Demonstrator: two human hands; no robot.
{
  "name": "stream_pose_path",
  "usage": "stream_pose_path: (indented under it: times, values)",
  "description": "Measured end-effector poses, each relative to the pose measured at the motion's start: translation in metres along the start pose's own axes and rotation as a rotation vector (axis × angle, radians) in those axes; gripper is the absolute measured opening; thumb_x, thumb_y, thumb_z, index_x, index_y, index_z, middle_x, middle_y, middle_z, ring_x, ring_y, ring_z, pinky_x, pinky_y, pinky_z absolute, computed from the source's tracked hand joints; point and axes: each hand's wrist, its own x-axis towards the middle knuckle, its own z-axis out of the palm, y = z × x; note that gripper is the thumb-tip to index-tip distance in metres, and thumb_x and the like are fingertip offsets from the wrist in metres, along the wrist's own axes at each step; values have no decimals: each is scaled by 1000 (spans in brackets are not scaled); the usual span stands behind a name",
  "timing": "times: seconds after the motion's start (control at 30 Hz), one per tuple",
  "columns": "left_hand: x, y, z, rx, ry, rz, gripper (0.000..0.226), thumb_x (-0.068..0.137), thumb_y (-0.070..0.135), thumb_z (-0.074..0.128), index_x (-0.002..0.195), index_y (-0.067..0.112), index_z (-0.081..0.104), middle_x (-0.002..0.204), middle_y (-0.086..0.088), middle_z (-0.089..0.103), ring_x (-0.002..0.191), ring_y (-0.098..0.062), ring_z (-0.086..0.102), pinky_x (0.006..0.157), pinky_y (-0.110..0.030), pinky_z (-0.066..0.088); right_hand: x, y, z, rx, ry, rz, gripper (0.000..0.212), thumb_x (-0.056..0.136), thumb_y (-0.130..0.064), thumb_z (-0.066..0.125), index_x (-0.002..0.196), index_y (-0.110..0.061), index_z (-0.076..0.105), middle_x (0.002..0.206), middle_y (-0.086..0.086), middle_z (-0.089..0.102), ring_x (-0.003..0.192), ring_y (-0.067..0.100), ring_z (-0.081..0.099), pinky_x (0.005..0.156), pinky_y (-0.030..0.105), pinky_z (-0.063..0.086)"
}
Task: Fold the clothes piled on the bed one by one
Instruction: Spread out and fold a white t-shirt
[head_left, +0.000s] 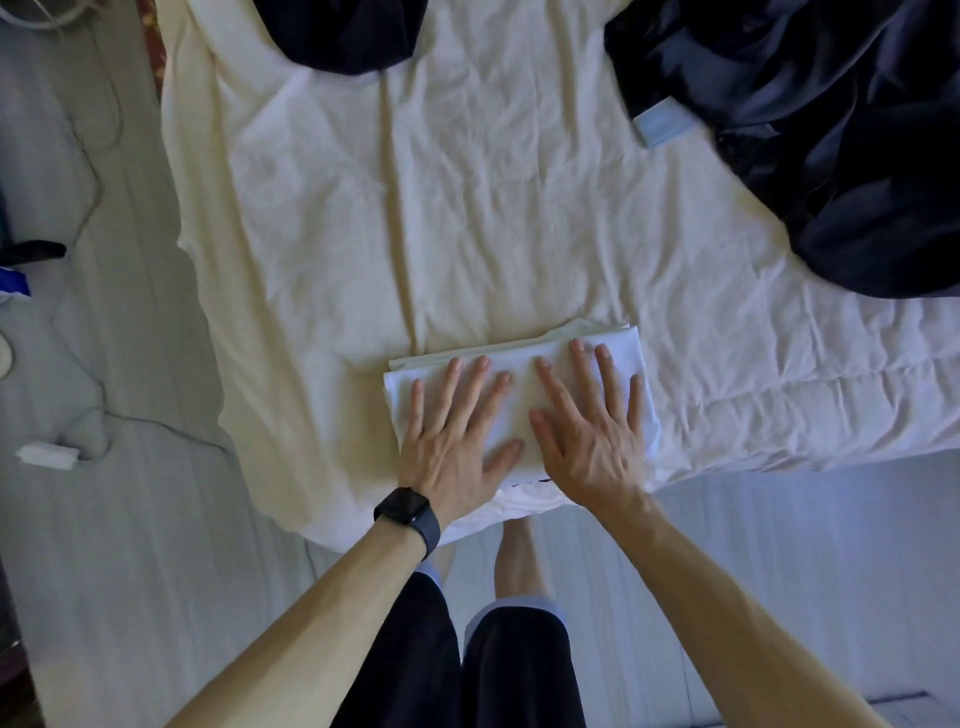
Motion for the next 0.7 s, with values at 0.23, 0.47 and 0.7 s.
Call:
stream_pose_path:
  times: [0.23,0.47,0.7]
  values:
    - [18,-36,44,40,-4,-24,80,87,80,35,157,47,15,168,1,12,153,-38,6,118,-67,8,21,31,48,-112,12,3,69,96,-68,35,158,-37,31,168,7,22,156,33,15,117,67,7]
    - [24,-54,30,10,-78,-83,82,83,86,30,156,49,16,163,0,26,147,-30,29,105,-55,30,19,29,36,-77,-33,84,73,94,-71,31,159,-37,25,169,9,18,157,33,13,119,65,4]
    - [24,-94,-10,93,-187,-109,61,97,66,25,154,44,29,154,-2,43,134,-28,44,102,-51,35,17,23,17,-92,-91,274,67,98,-69,22,160,-45,15,172,-1,5,158,21,0,122,62,-2]
